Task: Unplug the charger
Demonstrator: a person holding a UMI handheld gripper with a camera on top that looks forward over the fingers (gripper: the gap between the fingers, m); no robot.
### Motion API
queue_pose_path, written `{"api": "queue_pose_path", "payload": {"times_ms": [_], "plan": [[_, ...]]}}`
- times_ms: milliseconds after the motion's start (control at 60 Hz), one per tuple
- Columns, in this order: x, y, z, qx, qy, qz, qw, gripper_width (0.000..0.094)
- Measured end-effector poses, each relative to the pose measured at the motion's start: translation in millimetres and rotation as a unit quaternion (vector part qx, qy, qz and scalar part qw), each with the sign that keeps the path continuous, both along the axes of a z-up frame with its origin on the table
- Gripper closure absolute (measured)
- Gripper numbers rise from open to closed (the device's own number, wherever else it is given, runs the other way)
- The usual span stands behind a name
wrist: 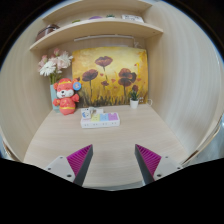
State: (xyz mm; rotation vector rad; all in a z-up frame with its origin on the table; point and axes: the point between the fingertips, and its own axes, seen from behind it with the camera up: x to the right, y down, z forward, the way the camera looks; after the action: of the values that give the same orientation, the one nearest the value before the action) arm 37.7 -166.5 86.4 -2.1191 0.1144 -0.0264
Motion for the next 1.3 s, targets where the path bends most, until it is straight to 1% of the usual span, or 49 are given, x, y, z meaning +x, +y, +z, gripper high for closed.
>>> {"api": "queue_pose_path", "payload": {"times_ms": [17,33,50,83,117,183,200,217,233,300,433,467,517,600,633,667,717,767,800,817,867,933,1017,1083,1117,1133,1200,1233,1267,1300], "plan": [[0.9,3.6,-0.8,-0.003,0.000,0.010,1.000,0.0082],[-13.5,15.7,-6.9,-0.001,0.000,0.011,1.000,0.0081],[-12.9,19.0,-7.2,-0.004,0.000,0.022,1.000,0.0081],[-25.9,34.3,-12.6,-0.006,-0.001,0.032,0.999,0.0082],[-43.8,48.4,-16.6,-0.006,-0.003,0.032,0.999,0.0079],[-64.6,83.7,-24.0,-0.006,-0.002,0.044,0.999,0.0068],[-64.4,89.7,-22.4,-0.008,-0.001,0.052,0.999,0.0065],[-72.4,101.7,-25.8,-0.003,-0.003,0.048,0.999,0.0066],[-72.1,107.8,-24.9,-0.004,-0.002,0.055,0.998,0.0067],[-89.4,144.3,-32.3,-0.001,-0.007,0.052,0.999,0.0077],[-103.4,206.4,-40.2,0.007,-0.023,0.050,0.998,0.0101],[-103.9,218.7,-40.9,0.011,-0.029,0.045,0.998,0.0135],[-106.7,234.5,-43.2,0.018,-0.032,0.042,0.998,0.0228],[-106.5,249.2,-53.5,0.012,-0.033,0.038,0.999,0.0468],[-102.9,250.9,-57.1,0.009,-0.036,0.031,0.999,0.0573],[-104.5,254.6,-56.0,0.022,-0.035,0.029,0.999,0.0588],[-104.8,255.3,-55.2,0.027,-0.025,0.030,0.999,0.0620],[-104.7,253.9,-55.5,0.028,-0.006,0.027,0.999,0.0653],[-105.5,253.5,-55.9,0.028,0.003,0.026,0.999,0.0657],[-105.5,253.7,-55.9,0.027,0.003,0.027,0.999,0.0690],[-105.0,254.1,-56.9,0.024,0.001,0.028,0.999,0.0714],[-103.8,255.2,-57.7,0.022,-0.003,0.024,0.999,0.0775],[-105.2,256.7,-58.1,0.003,0.015,0.027,1.000,0.0804],[-106.3,254.3,-58.2,-0.023,0.022,0.050,0.998,0.0816],[-104.9,252.4,-50.0,-0.031,0.040,0.049,0.998,0.0814],[-105.2,254.7,-33.9,-0.014,0.050,0.045,0.998,0.0816],[-84.7,269.1,60.7,0.087,0.041,0.031,0.995,0.0816],[-80.1,276.0,106.3,0.128,0.045,0.037,0.990,0.0815],[-69.8,286.0,146.2,0.158,0.052,0.034,0.986,0.0815],[-56.0,288.8,171.0,0.176,0.041,0.038,0.983,0.0817]]}}
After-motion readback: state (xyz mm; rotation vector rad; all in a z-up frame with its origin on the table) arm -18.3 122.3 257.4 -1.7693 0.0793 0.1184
